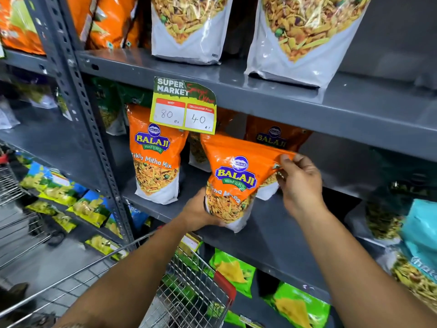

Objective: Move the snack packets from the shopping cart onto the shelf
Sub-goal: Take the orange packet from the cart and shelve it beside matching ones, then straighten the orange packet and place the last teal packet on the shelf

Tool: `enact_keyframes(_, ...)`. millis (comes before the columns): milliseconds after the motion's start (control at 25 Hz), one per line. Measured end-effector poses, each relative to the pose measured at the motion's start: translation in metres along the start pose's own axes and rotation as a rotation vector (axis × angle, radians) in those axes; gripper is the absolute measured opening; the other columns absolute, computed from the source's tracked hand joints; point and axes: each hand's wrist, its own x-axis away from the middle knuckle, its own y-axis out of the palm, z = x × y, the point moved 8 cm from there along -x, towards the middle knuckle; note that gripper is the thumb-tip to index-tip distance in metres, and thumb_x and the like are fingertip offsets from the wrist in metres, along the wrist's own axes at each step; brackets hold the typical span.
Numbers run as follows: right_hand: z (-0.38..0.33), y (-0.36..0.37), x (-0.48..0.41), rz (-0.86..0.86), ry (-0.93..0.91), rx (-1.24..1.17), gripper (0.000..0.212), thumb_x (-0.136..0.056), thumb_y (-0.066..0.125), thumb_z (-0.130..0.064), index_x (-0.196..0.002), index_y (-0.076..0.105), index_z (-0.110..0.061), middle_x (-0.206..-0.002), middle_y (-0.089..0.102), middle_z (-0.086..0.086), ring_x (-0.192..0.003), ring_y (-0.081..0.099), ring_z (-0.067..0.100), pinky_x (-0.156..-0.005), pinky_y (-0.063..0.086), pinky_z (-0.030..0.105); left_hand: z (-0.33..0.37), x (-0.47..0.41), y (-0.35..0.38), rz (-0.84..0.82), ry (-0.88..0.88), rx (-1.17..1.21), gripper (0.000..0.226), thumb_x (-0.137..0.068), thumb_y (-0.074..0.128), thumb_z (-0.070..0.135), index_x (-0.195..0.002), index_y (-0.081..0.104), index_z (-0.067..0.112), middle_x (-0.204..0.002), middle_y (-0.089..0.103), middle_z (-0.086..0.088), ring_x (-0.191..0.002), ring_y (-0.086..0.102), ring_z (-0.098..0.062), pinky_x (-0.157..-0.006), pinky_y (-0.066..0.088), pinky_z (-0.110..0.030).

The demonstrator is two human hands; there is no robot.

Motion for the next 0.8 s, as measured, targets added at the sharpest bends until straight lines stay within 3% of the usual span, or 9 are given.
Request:
enact_keyframes(120, -0.024, -0.031, 0.007, 0.079, -0.101, 0.015, 0.019, -0.084, 0.06, -0.005, -0.075, 0.058, -0.021, -0.075, 0.064, 0.002, -0.065, 0.062, 0.012, -0.067, 0.051, 0.032, 0.014, 0.007, 0.034, -0.091, 0.006, -0.071, 0.089, -0.035, 0.09, 0.057, -0.103, 0.034, 0.068, -0.111, 0.058, 0.031, -0.106, 0.055, 0.009, -0.086, 0.048, -0.019)
enact_keyframes(200, -0.043, -0.037, 0.007, 0.07, -0.119, 0.141, 0.018, -0.075, 0.068, -0.005, -0.075, 0.062, -0.022, -0.076, 0.067, 0.0, -0.067, 0.065, 0.014, -0.066, 0.054, 0.031, 0.02, 0.009, 0.05, -0.122, 0.045, -0.076, 0.085, -0.038, 0.09, 0.053, -0.1, 0.034, 0.072, -0.103, 0.056, 0.038, -0.095, 0.05, 0.028, -0.072, 0.041, 0.002)
enact_keyframes(240, -0.05, -0.032, 0.004, 0.024, -0.107, 0.215, 0.019, -0.072, 0.073, -0.007, -0.077, 0.065, -0.024, -0.078, 0.069, -0.001, -0.068, 0.068, 0.014, -0.063, 0.056, 0.029, 0.021, 0.011, 0.052, -0.121, 0.062, -0.08, 0.084, -0.04, 0.092, 0.048, -0.099, 0.036, 0.072, -0.102, 0.056, 0.038, -0.093, 0.048, 0.031, -0.069, 0.041, 0.004)
enact_keyframes(360, -0.063, -0.02, 0.004, -0.037, -0.133, 0.224, 0.022, -0.071, 0.078, -0.008, -0.079, 0.066, -0.024, -0.081, 0.072, -0.01, -0.064, 0.071, 0.003, -0.054, 0.057, 0.019, 0.019, 0.012, 0.052, -0.112, 0.076, -0.095, 0.08, -0.042, 0.092, 0.043, -0.1, 0.042, 0.064, -0.11, 0.062, 0.026, -0.1, 0.055, 0.017, -0.081, 0.048, -0.009)
enact_keyframes(480, -0.07, -0.031, 0.021, 0.141, -0.339, 0.241, 0.017, -0.075, 0.075, -0.012, -0.069, 0.062, -0.022, -0.059, 0.068, -0.018, -0.064, 0.07, 0.006, -0.058, 0.058, 0.022, 0.016, 0.01, 0.051, -0.11, 0.07, -0.113, 0.079, -0.041, 0.09, 0.048, -0.105, 0.044, 0.05, -0.117, 0.064, 0.014, -0.109, 0.059, -0.007, -0.091, 0.051, -0.03)
enact_keyframes(520, -0.079, -0.029, 0.027, 0.175, -0.465, 0.398, 0.018, -0.077, 0.072, -0.019, -0.067, 0.058, -0.021, -0.053, 0.063, -0.016, -0.063, 0.068, 0.009, -0.059, 0.056, 0.025, 0.016, 0.009, 0.052, -0.107, 0.067, -0.123, 0.081, -0.04, 0.09, 0.049, -0.108, 0.045, 0.046, -0.118, 0.064, 0.012, -0.11, 0.059, -0.009, -0.092, 0.051, -0.033)
enact_keyframes(600, -0.091, -0.002, 0.026, 0.149, -0.7, 1.03, 0.032, -0.077, 0.06, -0.044, -0.061, 0.046, -0.021, -0.047, 0.045, -0.013, -0.054, 0.056, 0.021, -0.055, 0.046, 0.031, 0.016, 0.008, 0.052, -0.102, 0.062, -0.114, 0.081, -0.039, 0.09, 0.046, -0.107, 0.045, 0.046, -0.117, 0.064, 0.012, -0.109, 0.059, -0.01, -0.09, 0.051, -0.029)
enact_keyframes(680, -0.08, 0.043, 0.013, -0.062, -0.661, 1.535, 0.048, -0.079, 0.043, -0.062, -0.065, 0.046, -0.016, -0.051, 0.042, -0.006, -0.054, 0.051, 0.023, -0.051, 0.037, 0.027, 0.017, 0.008, 0.052, -0.109, 0.103, -0.107, 0.077, -0.04, 0.091, 0.043, -0.1, 0.044, 0.056, -0.107, 0.061, 0.023, -0.104, 0.058, -0.006, -0.08, 0.046, -0.01)
enact_keyframes(800, -0.062, 0.08, 0.006, -0.311, -0.572, 1.688, 0.037, -0.088, 0.043, -0.055, -0.102, 0.061, -0.025, -0.085, 0.066, 0.003, -0.08, 0.063, 0.027, -0.059, 0.039, 0.028, 0.022, 0.008, 0.053, -0.106, 0.158, -0.132, 0.074, -0.043, 0.092, 0.037, -0.094, 0.043, 0.059, -0.101, 0.058, 0.026, -0.104, 0.059, -0.007, -0.07, 0.038, -0.002)
